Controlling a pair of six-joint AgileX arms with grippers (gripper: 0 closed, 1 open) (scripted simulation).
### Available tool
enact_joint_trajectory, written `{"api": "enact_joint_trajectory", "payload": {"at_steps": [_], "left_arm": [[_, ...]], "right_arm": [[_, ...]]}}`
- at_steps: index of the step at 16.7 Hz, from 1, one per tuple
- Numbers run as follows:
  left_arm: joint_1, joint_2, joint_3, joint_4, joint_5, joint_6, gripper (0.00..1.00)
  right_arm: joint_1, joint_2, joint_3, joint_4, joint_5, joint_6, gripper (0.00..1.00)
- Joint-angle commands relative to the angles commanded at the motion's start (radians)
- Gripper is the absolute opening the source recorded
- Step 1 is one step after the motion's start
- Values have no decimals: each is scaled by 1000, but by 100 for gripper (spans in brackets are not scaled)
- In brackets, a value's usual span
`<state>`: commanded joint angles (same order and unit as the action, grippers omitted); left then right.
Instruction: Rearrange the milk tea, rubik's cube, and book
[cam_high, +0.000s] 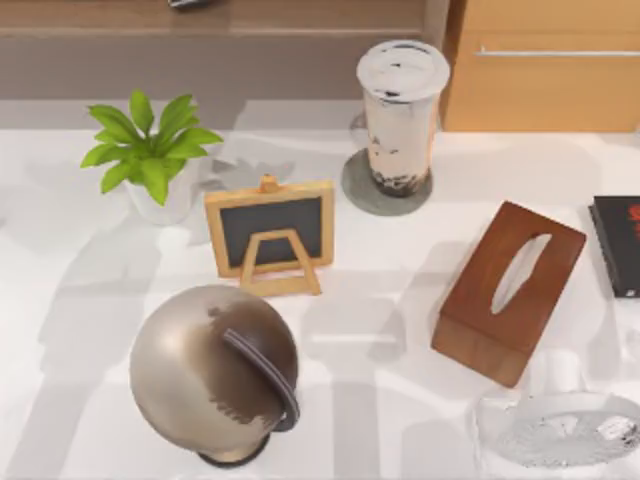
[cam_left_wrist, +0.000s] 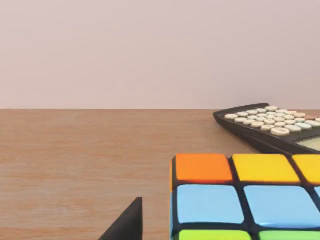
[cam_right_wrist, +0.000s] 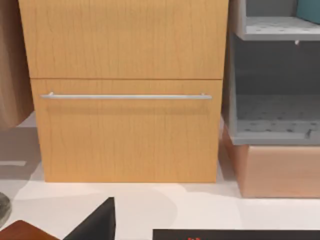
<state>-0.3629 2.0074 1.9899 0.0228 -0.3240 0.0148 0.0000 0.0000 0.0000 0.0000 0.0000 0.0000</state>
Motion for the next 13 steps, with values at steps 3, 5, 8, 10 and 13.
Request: {"api": "enact_joint_trajectory", "payload": {"at_steps": [3, 5, 8, 10, 13], "left_arm": [[0, 0, 0, 0, 0, 0, 100], [0, 0, 0, 0, 0, 0, 100], [1, 0, 0, 0, 0, 0, 100], [0, -12, -14, 4, -3, 1, 100], [-8, -58, -81, 21, -10, 2, 100]], "right_arm": [[0, 0, 0, 0, 0, 0, 100], [0, 0, 0, 0, 0, 0, 100], [0, 0, 0, 0, 0, 0, 100], [0, 0, 0, 0, 0, 0, 100], [0, 0, 0, 0, 0, 0, 100]]}}
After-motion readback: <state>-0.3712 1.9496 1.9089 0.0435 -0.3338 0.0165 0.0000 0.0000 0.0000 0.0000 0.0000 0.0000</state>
